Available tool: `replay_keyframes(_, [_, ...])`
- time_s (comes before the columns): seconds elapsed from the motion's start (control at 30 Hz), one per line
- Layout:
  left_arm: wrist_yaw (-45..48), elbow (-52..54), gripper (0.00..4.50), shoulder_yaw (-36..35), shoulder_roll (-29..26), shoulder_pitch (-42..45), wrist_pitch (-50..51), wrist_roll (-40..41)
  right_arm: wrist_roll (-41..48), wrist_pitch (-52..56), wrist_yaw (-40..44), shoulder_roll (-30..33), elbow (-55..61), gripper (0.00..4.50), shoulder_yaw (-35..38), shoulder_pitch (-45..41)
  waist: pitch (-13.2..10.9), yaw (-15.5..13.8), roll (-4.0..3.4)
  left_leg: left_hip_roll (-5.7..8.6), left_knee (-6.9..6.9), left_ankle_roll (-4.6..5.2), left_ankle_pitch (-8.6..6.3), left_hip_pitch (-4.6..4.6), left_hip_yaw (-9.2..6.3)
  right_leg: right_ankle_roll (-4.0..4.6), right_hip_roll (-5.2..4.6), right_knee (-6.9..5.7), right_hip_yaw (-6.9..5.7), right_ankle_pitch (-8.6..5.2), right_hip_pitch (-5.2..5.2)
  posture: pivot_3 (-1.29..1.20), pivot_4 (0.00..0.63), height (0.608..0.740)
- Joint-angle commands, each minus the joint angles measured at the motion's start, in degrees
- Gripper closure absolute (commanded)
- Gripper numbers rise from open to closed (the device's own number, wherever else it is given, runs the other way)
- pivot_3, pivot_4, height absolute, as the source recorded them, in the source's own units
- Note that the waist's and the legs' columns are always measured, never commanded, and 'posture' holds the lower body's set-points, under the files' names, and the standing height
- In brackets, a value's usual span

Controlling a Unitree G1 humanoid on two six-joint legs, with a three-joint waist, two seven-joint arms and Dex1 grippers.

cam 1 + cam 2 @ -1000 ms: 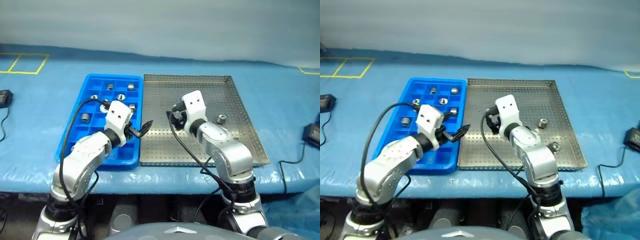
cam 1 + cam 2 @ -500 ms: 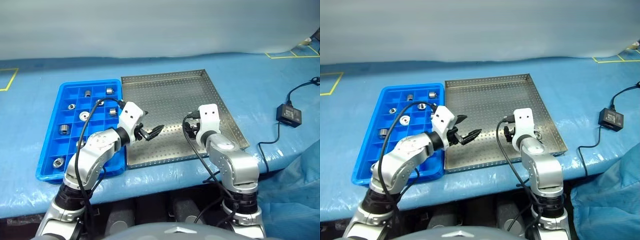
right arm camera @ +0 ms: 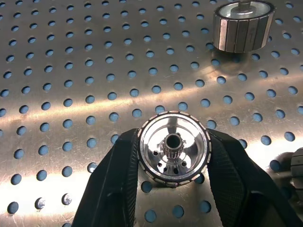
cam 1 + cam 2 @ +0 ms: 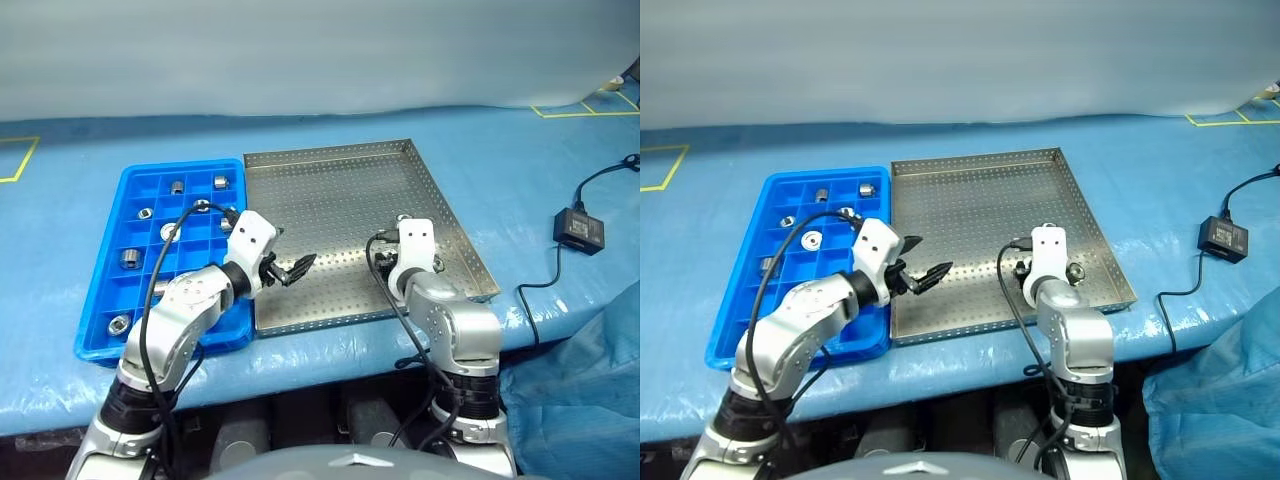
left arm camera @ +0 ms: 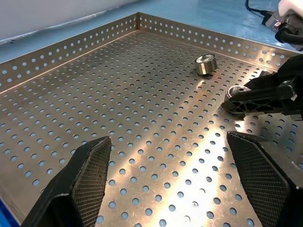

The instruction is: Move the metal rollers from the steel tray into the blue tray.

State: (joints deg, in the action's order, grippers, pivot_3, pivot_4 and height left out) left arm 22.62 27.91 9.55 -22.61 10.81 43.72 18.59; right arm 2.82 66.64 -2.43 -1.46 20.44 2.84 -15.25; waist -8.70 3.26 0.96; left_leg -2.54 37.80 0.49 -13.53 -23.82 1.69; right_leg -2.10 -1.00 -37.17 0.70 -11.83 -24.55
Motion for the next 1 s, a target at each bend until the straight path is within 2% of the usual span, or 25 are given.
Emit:
replay_keyframes(0.03, [-0.59, 3.36, 0.24, -1.32, -0.02, -0.09, 0.06, -0.04, 0.52, -1.04, 0.31, -0.01, 0.35, 2.76, 0.17, -1.48, 0.00, -0.08, 0.00, 0.00, 0.00, 0.00, 0.00, 0.00, 0.00, 0.00, 0.00, 0.00, 0.00, 0.00, 0.00, 0.00, 0.150, 0.740])
replay_keyframes(0.13, [-0.87, 4.00, 0.24, -1.81, -0.23, -0.67, 0.29, 0.03, 0.77, -1.97, 1.13, 0.26, 0.79, 2.76, -1.13, -2.13, 0.00, -0.22, 0.00, -0.01, -0.01, 0.00, 0.00, 0.00, 0.00, 0.00, 0.01, 0.00, 0.00, 0.00, -0.01, 0.01, 0.150, 0.740])
replay_keyframes(0.37, [-3.91, 11.21, 0.24, -6.93, -1.74, -5.87, 3.79, 0.26, 8.55, -5.73, 14.12, 0.82, 3.26, 2.76, -9.85, -8.73, -0.01, -0.87, 0.00, -0.11, -0.10, 0.00, 0.00, 0.05, -0.01, 0.04, 0.16, -0.02, 0.06, -0.01, -0.05, 0.11, 0.150, 0.740])
replay_keyframes(0.7, [-10.80, 24.88, 0.24, -15.40, -1.01, -19.41, 8.46, -0.63, 8.42, -23.30, 24.08, -4.70, -22.70, 2.76, -19.72, -23.53, -0.02, -5.45, 0.06, -0.09, -0.16, 0.00, 0.00, 0.07, 0.04, 0.07, 0.10, 0.07, 0.03, -0.01, -0.01, 0.32, 0.150, 0.740])
replay_keyframes(1.0, [-14.49, 30.37, 0.24, -17.73, 0.86, -25.96, 9.44, -1.35, 6.31, -38.12, 28.15, -9.14, -42.91, 2.76, -21.30, -30.45, -0.03, -10.33, 0.09, -0.03, -0.18, 0.00, 0.01, 0.05, -0.05, 0.39, -0.04, 0.17, -0.19, -0.20, 0.06, 0.45, 0.150, 0.740])
